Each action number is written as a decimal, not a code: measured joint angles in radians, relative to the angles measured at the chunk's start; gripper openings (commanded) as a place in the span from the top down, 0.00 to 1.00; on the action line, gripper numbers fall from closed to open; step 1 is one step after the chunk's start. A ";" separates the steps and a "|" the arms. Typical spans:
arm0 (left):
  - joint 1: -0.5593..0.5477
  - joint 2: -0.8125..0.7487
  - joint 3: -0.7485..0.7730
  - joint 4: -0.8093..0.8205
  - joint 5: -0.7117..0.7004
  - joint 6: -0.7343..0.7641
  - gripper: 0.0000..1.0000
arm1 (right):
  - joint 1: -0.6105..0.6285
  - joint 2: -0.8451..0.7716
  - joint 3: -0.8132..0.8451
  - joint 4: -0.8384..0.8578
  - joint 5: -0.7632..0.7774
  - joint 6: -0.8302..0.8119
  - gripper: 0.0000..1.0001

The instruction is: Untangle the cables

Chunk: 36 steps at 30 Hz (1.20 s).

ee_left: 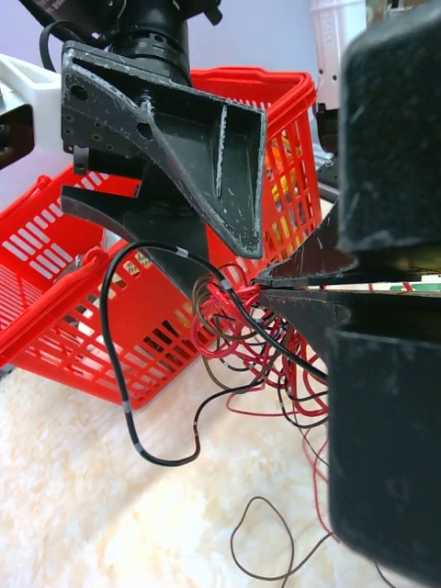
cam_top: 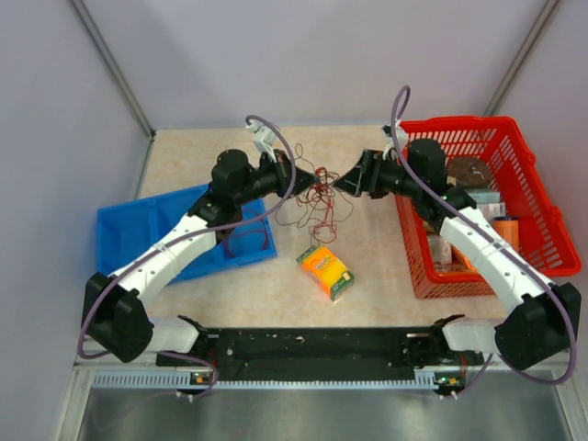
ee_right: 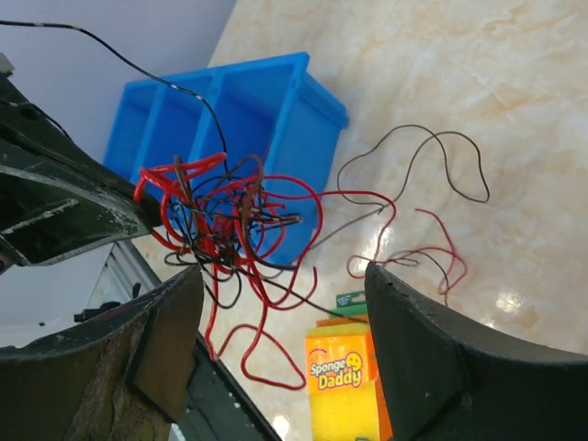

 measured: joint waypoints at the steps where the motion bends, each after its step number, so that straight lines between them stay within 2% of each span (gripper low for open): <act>1: 0.002 0.000 -0.002 0.004 0.010 -0.008 1.00 | 0.004 0.001 -0.007 0.018 -0.005 0.007 0.31; 7: 0.010 0.000 -0.011 0.045 0.048 -0.059 1.00 | 0.045 0.001 -0.021 0.137 -0.026 0.038 0.32; 10: 0.013 0.000 -0.013 0.064 0.068 -0.082 1.00 | 0.072 0.001 -0.037 0.196 -0.029 0.045 0.43; 12: 0.013 0.000 -0.020 0.085 0.081 -0.100 1.00 | 0.084 0.002 -0.045 0.209 -0.026 0.046 0.56; 16: 0.021 0.000 -0.036 0.114 0.105 -0.135 1.00 | 0.096 0.009 -0.059 0.241 -0.010 0.054 1.00; 21: 0.045 0.000 -0.066 0.151 0.149 -0.192 1.00 | 0.107 0.016 -0.064 0.239 0.101 0.075 1.00; 27: 0.104 -0.020 -0.119 0.148 0.194 -0.214 1.00 | 0.119 0.070 -0.043 0.097 0.454 0.078 1.00; 32: 0.153 -0.154 -0.174 0.074 0.208 -0.186 1.00 | 0.114 0.200 -0.038 0.001 0.727 0.033 1.00; 36: 0.161 -0.318 -0.173 0.011 0.161 -0.091 1.00 | 0.119 0.306 -0.011 -0.035 0.844 -0.024 1.00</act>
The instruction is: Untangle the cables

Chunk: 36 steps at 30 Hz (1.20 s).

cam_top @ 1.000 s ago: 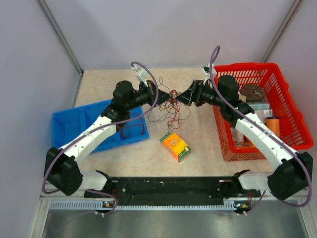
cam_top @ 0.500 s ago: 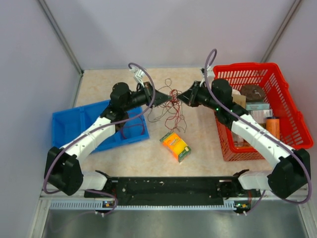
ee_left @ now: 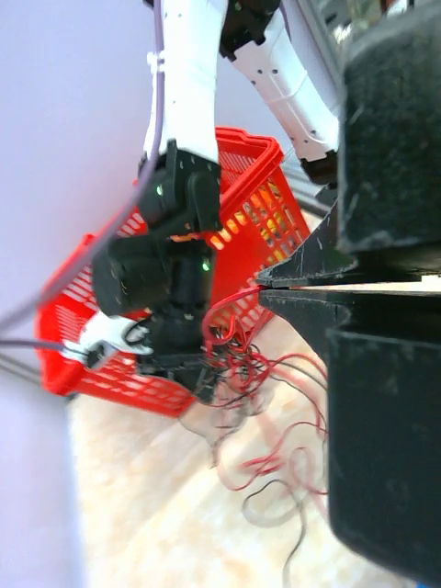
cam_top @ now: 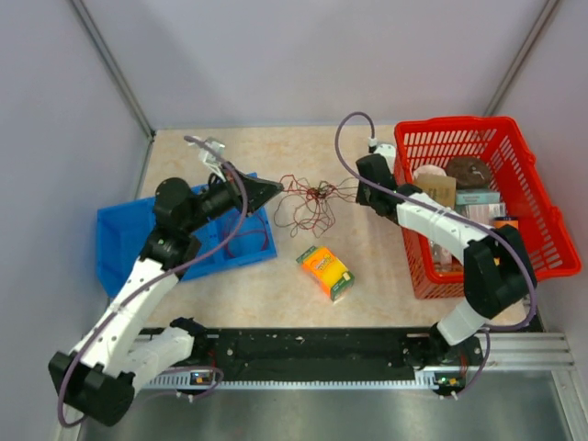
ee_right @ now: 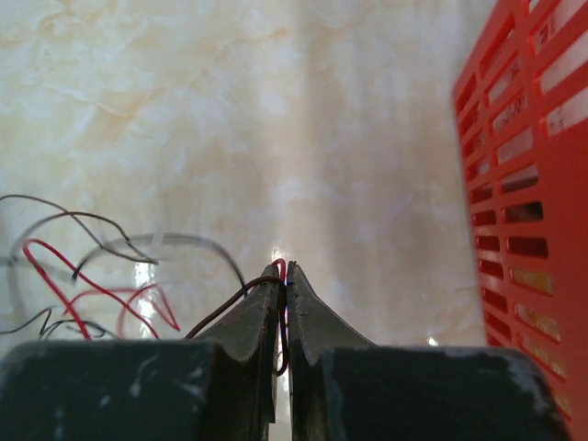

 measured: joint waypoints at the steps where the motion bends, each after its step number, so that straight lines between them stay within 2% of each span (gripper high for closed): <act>1: 0.000 -0.050 0.000 -0.018 -0.018 0.031 1.00 | 0.003 0.018 0.012 -0.002 0.022 -0.017 1.00; 5: -0.001 -0.192 0.045 -0.065 -0.084 0.133 1.00 | 0.006 0.040 0.055 -0.001 0.077 -0.093 1.00; 12: -0.001 -0.257 0.116 -0.147 -0.288 0.240 1.00 | 0.006 0.107 0.169 0.040 0.124 -0.206 1.00; 16: -0.001 -0.279 0.177 -0.203 -0.394 0.319 1.00 | 0.010 0.172 0.179 0.055 0.152 -0.233 1.00; 20: -0.001 -0.359 0.228 -0.185 -0.474 0.379 1.00 | 0.006 0.236 0.179 0.031 0.180 -0.247 1.00; 22: 0.000 -0.397 0.260 -0.165 -0.501 0.385 1.00 | 0.003 0.257 0.179 0.009 0.182 -0.248 0.94; 24: 0.000 -0.398 0.313 -0.143 -0.495 0.370 1.00 | 0.003 0.259 0.179 -0.015 0.166 -0.247 0.84; 25: 0.000 -0.382 0.334 -0.129 -0.485 0.350 1.00 | 0.003 0.255 0.179 -0.018 0.153 -0.245 0.76; 28: 0.000 -0.283 0.360 -0.081 -0.441 0.286 1.00 | 0.000 0.216 0.177 -0.046 0.059 -0.248 0.43; 33: 0.000 -0.031 0.355 -0.090 -0.374 0.178 1.00 | -0.001 0.068 0.175 -0.074 -0.250 -0.261 0.35; 36: 0.000 0.086 0.324 -0.117 -0.338 0.114 1.00 | -0.001 -0.040 0.129 -0.023 -0.456 -0.243 0.32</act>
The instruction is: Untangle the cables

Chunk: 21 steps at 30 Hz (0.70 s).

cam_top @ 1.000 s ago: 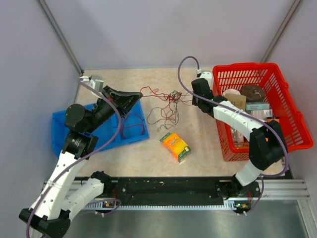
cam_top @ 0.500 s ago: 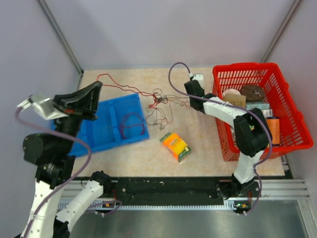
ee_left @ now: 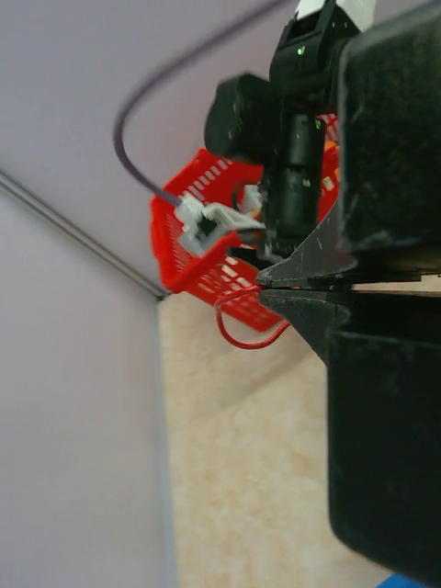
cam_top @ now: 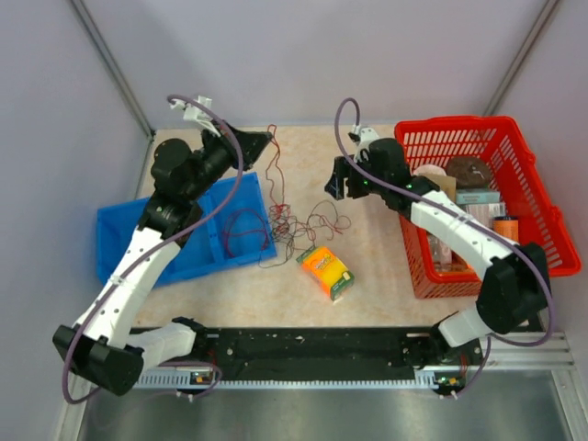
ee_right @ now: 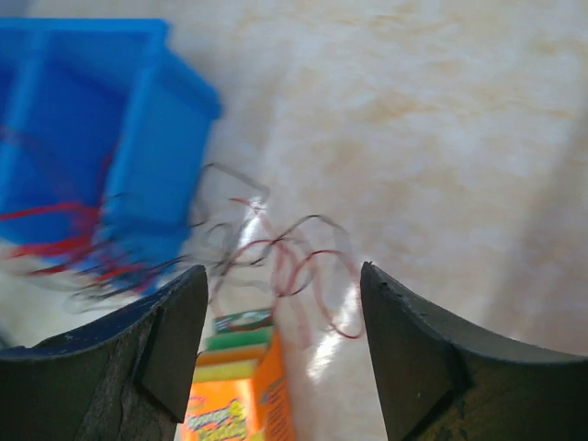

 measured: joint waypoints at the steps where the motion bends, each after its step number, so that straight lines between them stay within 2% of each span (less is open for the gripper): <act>1: 0.001 0.018 -0.009 -0.011 0.009 -0.012 1.00 | 0.000 -0.030 -0.024 0.023 -0.055 0.011 0.31; 4: 0.002 0.034 -0.029 -0.034 0.030 -0.059 1.00 | 0.008 -0.103 -0.118 0.153 -0.257 0.057 0.30; 6: 0.002 0.026 -0.029 -0.023 0.040 -0.080 1.00 | 0.025 -0.102 -0.134 0.196 -0.314 0.068 0.29; 13: 0.002 -0.023 -0.029 0.003 0.066 -0.129 1.00 | 0.087 -0.055 -0.150 0.315 -0.341 0.121 0.30; 15: 0.002 -0.029 -0.029 0.009 0.071 -0.138 1.00 | 0.091 -0.046 -0.160 0.352 -0.314 0.145 0.35; 16: 0.002 -0.030 -0.029 0.011 0.074 -0.144 1.00 | 0.094 -0.041 -0.163 0.364 -0.288 0.161 0.42; 17: 0.002 -0.031 -0.029 0.014 0.078 -0.151 1.00 | 0.097 -0.032 -0.162 0.372 -0.268 0.171 0.54; 18: 0.002 -0.031 -0.029 0.017 0.082 -0.155 1.00 | 0.101 -0.020 -0.159 0.377 -0.249 0.183 0.62; 20: 0.002 -0.032 -0.029 0.021 0.086 -0.158 1.00 | 0.109 0.028 -0.152 0.389 -0.229 0.222 0.62; 21: 0.002 -0.032 -0.028 0.022 0.089 -0.158 1.00 | 0.113 0.041 -0.151 0.390 -0.229 0.226 0.58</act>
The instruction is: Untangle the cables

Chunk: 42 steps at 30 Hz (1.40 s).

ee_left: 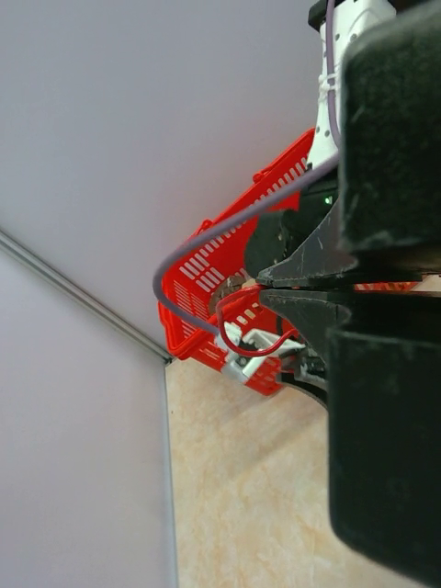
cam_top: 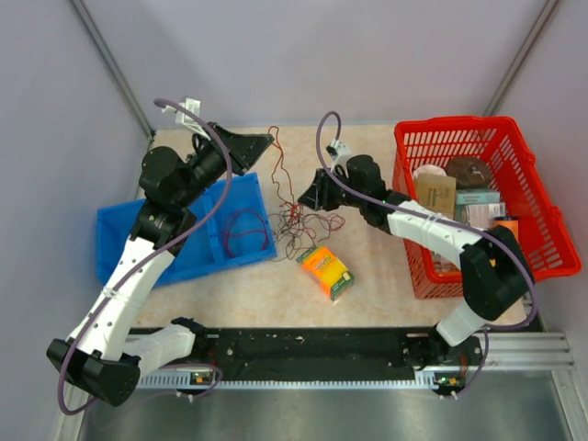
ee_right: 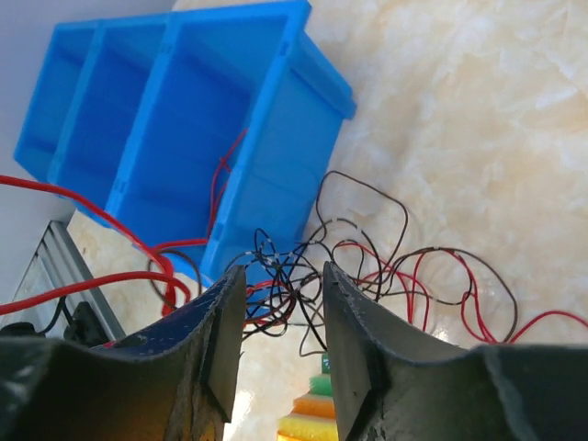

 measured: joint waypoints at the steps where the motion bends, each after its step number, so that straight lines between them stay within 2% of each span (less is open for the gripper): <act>1: 0.000 0.000 0.001 0.000 0.000 0.000 1.00 | 0.002 0.015 0.000 0.001 0.002 0.013 0.51; 3: 0.000 0.000 0.005 -0.001 0.001 0.001 1.00 | 0.003 0.037 -0.010 0.006 0.008 0.039 0.42; 8: 0.000 -0.007 0.010 0.000 0.003 0.003 1.00 | 0.004 0.004 -0.042 -0.021 0.036 0.066 0.33; 12: 0.000 -0.008 0.010 -0.001 0.004 0.006 1.00 | 0.015 -0.112 -0.059 -0.065 0.064 0.080 0.27; 18: 0.000 -0.008 0.010 -0.001 0.004 0.006 1.00 | 0.076 -0.216 -0.094 0.014 0.054 0.141 0.27; 21: 0.000 -0.008 0.010 -0.001 0.004 0.006 1.00 | 0.103 -0.167 -0.074 0.020 0.064 0.171 0.35; 22: 0.000 -0.008 0.010 -0.002 0.003 0.006 1.00 | 0.108 -0.145 -0.064 0.016 0.075 0.177 0.42; 25: 0.000 -0.008 0.015 -0.008 0.003 0.006 1.00 | 0.113 -0.071 -0.038 -0.009 0.132 0.201 0.81; 28: 0.000 -0.010 0.027 -0.014 0.003 0.010 1.00 | 0.113 -0.032 -0.044 -0.038 0.190 0.221 1.00; 29: 0.000 -0.011 0.030 -0.015 0.003 0.015 1.00 | 0.112 -0.029 -0.052 -0.043 0.207 0.226 1.00; 35: 0.000 -0.035 0.100 -0.103 -0.014 0.103 1.00 | 0.071 -0.029 -0.106 -0.055 0.331 0.224 1.00; 38: 0.000 -0.044 0.134 -0.180 -0.023 0.143 1.00 | 0.003 -0.029 -0.107 -0.037 0.365 0.212 0.80; 39: -0.001 -0.044 0.143 -0.201 -0.024 0.153 1.00 | -0.017 -0.029 -0.106 -0.035 0.374 0.208 0.77; 42: 0.000 -0.044 0.183 -0.194 -0.034 0.159 1.00 | -0.075 -0.011 -0.101 -0.099 0.443 0.163 0.52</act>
